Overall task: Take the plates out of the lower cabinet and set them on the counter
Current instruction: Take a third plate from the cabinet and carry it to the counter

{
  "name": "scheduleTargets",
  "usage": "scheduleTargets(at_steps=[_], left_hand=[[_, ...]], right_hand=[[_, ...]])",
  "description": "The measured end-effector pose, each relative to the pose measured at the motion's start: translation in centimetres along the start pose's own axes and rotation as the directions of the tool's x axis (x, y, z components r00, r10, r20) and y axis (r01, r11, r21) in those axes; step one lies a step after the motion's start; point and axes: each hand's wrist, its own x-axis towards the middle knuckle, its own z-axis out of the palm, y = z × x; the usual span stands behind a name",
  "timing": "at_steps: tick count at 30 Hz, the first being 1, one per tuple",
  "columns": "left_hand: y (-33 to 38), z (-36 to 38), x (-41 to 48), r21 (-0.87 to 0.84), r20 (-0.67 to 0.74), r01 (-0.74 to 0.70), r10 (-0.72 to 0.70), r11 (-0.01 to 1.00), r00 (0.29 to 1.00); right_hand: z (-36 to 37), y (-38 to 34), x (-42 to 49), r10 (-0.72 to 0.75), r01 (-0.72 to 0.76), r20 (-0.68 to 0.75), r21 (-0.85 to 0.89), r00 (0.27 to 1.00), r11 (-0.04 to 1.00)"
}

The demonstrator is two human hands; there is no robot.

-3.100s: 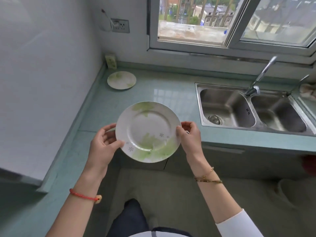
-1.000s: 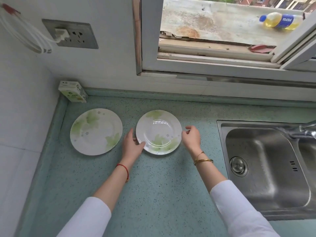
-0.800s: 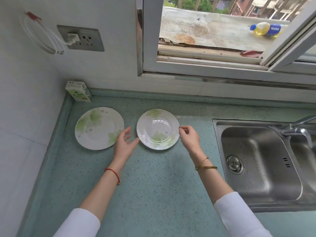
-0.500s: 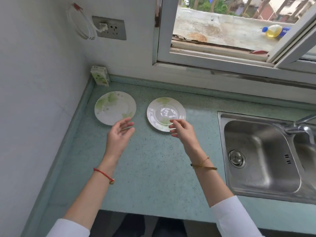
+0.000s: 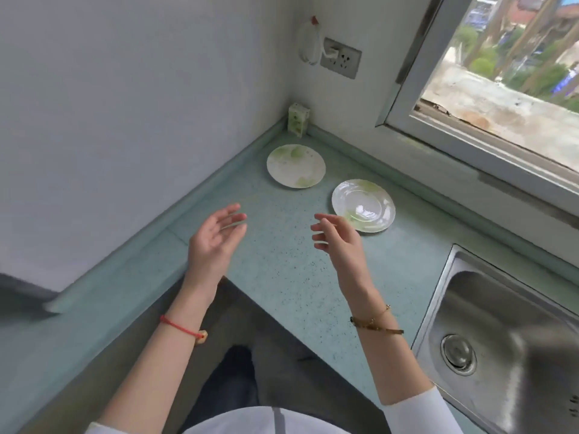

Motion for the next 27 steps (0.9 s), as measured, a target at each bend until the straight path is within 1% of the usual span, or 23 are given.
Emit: scheduleTargets(at_steps=[3, 6, 9, 12, 14, 16, 19, 20, 23, 26, 27], left_hand=[[-0.2, -2.6, -4.9, -0.040, -0.130, -0.024, 0.019, 0.999, 0.991], [-0.4, -5.2, -9.9, -0.074, -0.272, -0.044, 0.022, 0.996, 0.962], [-0.5, -7.9, -15.0, -0.080, -0.397, -0.068, 0.031, 0.994, 0.917], [-0.8, -10.8, -20.4, -0.075, -0.540, -0.115, 0.056, 0.991, 0.839], [-1.0, -12.5, -24.0, -0.076, -0.623, -0.143, 0.065, 0.987, 0.780], [-1.2, -14.2, -27.9, -0.079, -0.702, -0.178, 0.072, 0.981, 0.709], [-1.8, -16.6, -34.1, -0.057, -0.807, -0.236, 0.094, 0.970, 0.582], [-2.1, -17.5, -36.9, -0.045, -0.847, -0.250, 0.096, 0.967, 0.523], [-2.5, -18.8, -42.4, -0.012, -0.899, -0.265, 0.106, 0.964, 0.426], [-3.0, -20.1, -49.7, 0.019, -0.958, -0.285, 0.099, 0.958, 0.270], [-3.1, -20.4, -51.9, 0.026, -0.970, -0.290, 0.095, 0.957, 0.224]], right_hand=[[1.6, -0.3, -3.1, -0.030, 0.036, 0.124, -0.043, 0.992, 0.998], [3.6, -0.3, -6.2, -0.056, 0.077, 0.259, -0.073, 0.964, 0.994], [5.9, 0.1, -9.1, -0.066, 0.101, 0.402, -0.066, 0.913, 0.993], [8.9, 0.7, -12.7, -0.053, 0.097, 0.542, -0.052, 0.839, 0.994], [10.9, 1.2, -15.4, -0.050, 0.108, 0.630, -0.053, 0.775, 0.993], [12.9, 1.7, -18.6, -0.042, 0.120, 0.717, -0.059, 0.696, 0.991], [15.6, 2.2, -24.2, -0.004, 0.128, 0.832, -0.081, 0.555, 0.988], [16.6, 2.5, -26.9, 0.013, 0.134, 0.871, -0.090, 0.492, 0.987], [18.4, 3.1, -32.1, 0.025, 0.142, 0.921, -0.088, 0.389, 0.986], [19.6, 4.4, -38.9, 0.050, 0.171, 0.965, -0.096, 0.258, 0.981], [19.9, 4.8, -41.0, 0.053, 0.181, 0.973, -0.095, 0.224, 0.979]])
